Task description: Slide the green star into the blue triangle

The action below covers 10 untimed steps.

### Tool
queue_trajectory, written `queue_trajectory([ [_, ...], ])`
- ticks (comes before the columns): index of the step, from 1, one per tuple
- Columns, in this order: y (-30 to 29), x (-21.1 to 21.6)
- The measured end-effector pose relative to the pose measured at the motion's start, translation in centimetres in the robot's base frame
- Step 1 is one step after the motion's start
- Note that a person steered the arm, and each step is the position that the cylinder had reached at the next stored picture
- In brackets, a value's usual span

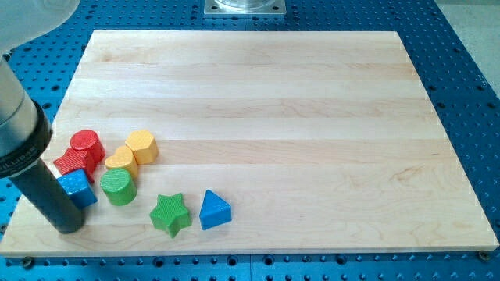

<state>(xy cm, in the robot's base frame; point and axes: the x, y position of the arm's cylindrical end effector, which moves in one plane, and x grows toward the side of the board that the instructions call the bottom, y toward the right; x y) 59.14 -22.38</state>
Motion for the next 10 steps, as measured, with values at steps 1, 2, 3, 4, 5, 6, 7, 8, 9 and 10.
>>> queue_trajectory([
  [1,0.0,0.0],
  [2,0.0,0.0],
  [3,0.1,0.0],
  [4,0.3,0.0],
  [5,0.6,0.0],
  [6,0.9,0.0],
  [7,1.4,0.0],
  [8,1.8,0.0],
  [9,2.3,0.0],
  [10,2.7,0.0],
])
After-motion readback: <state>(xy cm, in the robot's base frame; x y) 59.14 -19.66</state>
